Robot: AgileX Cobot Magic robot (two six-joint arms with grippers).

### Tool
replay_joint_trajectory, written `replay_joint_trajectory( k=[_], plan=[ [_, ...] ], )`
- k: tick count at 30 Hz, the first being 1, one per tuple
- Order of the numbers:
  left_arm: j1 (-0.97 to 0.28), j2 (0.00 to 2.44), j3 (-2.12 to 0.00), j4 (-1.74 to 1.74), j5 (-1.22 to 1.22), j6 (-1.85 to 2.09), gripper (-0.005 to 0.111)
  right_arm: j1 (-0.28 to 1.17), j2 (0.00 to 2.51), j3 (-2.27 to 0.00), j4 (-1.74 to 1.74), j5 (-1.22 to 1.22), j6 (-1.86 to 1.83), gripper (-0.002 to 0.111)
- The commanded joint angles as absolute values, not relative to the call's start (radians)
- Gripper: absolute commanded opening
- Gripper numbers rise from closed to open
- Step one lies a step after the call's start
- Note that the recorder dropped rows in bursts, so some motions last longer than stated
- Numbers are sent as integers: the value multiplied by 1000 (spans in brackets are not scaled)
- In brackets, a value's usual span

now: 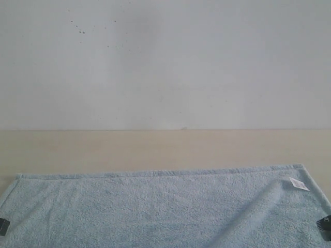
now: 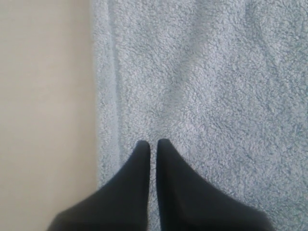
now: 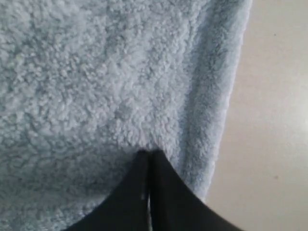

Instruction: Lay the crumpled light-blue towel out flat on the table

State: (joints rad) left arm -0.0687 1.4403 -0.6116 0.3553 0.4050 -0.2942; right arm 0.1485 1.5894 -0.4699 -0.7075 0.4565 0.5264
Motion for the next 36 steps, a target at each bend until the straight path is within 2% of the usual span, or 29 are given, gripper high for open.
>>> replay_joint_trajectory(
  k=[1, 12, 31, 36],
  plan=[
    [-71, 1442, -615, 343, 390, -302, 4, 149, 1593, -473, -724, 571, 575, 0],
    [-71, 1442, -615, 332, 388, -302, 4, 149, 1593, -460, -755, 697, 679, 0],
    [-71, 1442, -615, 325, 384, -302, 4, 149, 1513, -473, -781, 325, 667, 0],
    [-71, 1442, -615, 325, 382, -302, 4, 149, 1571, -473, -781, 333, 671, 0]
  ],
)
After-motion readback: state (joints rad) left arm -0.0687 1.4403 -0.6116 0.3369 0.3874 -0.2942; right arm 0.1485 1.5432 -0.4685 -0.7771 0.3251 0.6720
